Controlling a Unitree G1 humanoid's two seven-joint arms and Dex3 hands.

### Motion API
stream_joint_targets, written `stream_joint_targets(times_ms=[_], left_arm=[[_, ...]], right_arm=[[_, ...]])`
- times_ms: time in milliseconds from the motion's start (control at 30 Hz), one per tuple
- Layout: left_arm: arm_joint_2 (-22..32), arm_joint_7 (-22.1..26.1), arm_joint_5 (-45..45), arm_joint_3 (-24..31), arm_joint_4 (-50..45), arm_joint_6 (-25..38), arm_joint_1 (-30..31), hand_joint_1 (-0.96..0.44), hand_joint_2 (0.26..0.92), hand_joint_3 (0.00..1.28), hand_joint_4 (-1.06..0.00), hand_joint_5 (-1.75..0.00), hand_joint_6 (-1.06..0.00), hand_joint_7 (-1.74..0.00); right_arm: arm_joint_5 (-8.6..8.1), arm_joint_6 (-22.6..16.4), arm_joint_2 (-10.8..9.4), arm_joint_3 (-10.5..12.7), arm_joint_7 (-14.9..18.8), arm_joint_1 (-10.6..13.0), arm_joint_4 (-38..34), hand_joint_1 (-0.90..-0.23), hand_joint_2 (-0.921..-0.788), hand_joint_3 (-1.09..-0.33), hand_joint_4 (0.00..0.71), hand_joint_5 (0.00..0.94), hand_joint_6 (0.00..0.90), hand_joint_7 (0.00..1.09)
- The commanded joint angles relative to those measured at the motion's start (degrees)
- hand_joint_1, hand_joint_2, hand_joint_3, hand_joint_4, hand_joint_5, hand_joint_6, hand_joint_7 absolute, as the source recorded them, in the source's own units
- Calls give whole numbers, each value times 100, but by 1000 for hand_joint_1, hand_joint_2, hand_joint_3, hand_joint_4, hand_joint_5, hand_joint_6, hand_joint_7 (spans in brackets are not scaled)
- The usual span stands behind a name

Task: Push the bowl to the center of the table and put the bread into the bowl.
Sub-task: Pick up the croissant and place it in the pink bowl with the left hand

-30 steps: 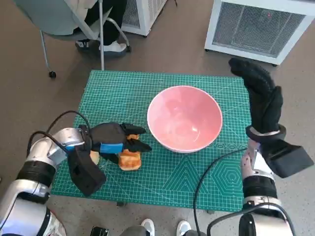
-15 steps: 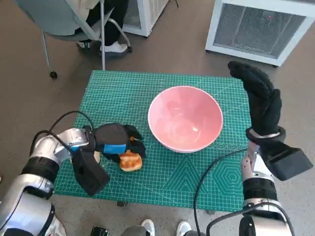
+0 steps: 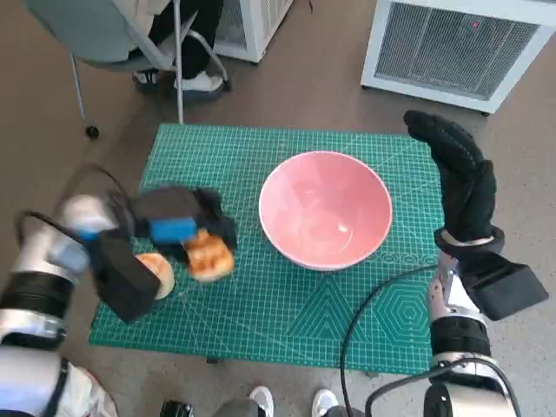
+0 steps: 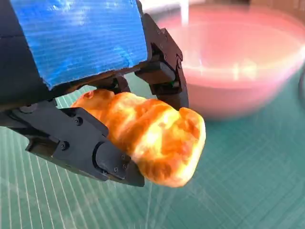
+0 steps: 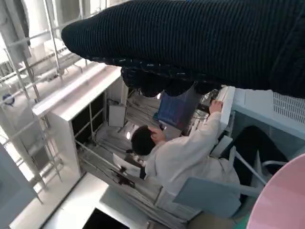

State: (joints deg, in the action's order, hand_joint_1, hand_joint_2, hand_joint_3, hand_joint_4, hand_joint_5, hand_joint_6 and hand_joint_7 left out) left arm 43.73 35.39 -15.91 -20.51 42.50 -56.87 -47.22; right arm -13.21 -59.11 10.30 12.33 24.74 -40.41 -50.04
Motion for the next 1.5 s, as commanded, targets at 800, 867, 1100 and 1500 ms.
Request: stream_joint_targets(times_ms=[800, 867, 1100, 1500], left_arm=[[-1871, -947, -284, 420, 395, 702, -1620, 0, 920, 86, -594, -1171, -685, -1192], [-2013, -1073, -527, 282, 701, 707, -1828, 0, 920, 100, -576, -1181, -672, -1216], [-2485, -1419, -1125, -109, 1598, 916, -2218, 0, 921, 131, -540, -1201, -639, -1267], [-2950, -823, -1373, -500, 2267, 1890, -2307, -63, 905, 65, -210, -186, -283, -375]], right_arm=[[46, 100, 0, -63, -78, 91, 46, -570, -921, -803, 342, 1, 207, 306], [32, 103, -5, -64, -69, 85, 42, -571, -921, -803, 342, 1, 208, 305], [-11, 125, 3, -61, -42, 77, 68, -574, -921, -802, 346, 3, 210, 301], [-104, 180, 25, -46, 7, 159, 271, -577, -921, -802, 347, 2, 213, 295]])
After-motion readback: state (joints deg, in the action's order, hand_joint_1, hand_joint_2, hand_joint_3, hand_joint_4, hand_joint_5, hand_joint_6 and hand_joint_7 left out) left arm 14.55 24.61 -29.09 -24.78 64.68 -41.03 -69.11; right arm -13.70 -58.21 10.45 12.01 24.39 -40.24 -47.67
